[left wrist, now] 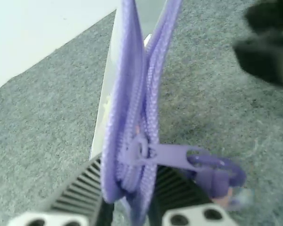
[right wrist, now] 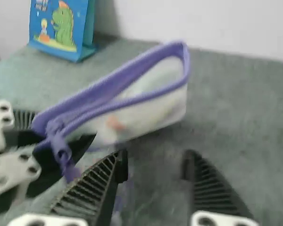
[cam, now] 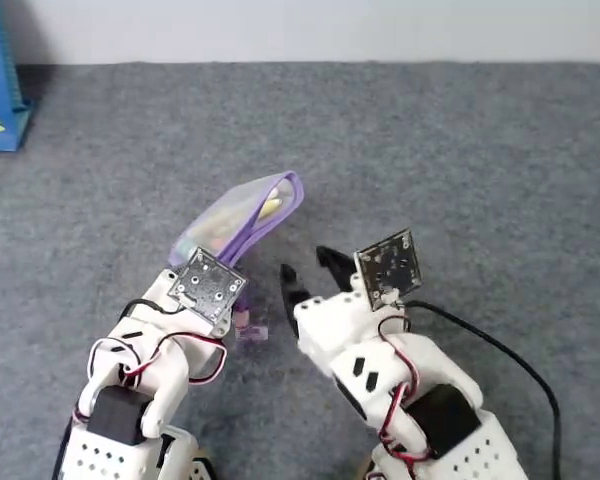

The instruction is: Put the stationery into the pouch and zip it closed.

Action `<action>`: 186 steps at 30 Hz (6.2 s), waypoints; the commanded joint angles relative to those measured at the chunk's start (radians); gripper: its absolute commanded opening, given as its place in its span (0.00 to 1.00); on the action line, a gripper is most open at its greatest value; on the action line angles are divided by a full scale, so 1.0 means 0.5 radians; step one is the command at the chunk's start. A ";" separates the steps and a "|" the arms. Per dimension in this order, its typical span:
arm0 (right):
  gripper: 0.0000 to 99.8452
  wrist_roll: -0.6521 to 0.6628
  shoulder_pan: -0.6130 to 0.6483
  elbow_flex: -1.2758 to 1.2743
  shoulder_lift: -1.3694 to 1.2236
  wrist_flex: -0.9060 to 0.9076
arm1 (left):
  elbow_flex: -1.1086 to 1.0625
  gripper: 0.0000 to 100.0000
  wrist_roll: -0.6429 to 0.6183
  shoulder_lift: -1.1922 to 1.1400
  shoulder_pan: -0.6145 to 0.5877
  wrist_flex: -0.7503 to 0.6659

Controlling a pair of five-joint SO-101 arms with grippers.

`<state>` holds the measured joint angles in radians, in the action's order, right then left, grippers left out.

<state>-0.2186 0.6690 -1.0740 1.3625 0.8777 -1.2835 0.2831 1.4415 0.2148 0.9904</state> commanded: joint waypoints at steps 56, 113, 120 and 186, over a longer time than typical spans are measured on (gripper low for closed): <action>0.01 0.252 0.400 -0.249 -0.499 -0.652 | -0.026 0.01 -0.025 0.003 -0.021 0.006; 0.01 0.279 -0.308 -0.206 -0.391 -0.993 | -0.044 0.01 -0.015 0.006 -0.034 0.018; 0.01 0.264 -0.483 -0.178 -0.379 -1.085 | -0.044 0.01 -0.015 0.006 -0.034 0.018; 0.01 0.153 -1.149 1.056 -1.834 -1.447 | -0.186 0.01 -0.015 0.758 -0.031 0.417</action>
<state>-0.1327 0.1013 -0.6076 0.4358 0.1688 -1.3894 0.2831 1.8067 0.2056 1.1945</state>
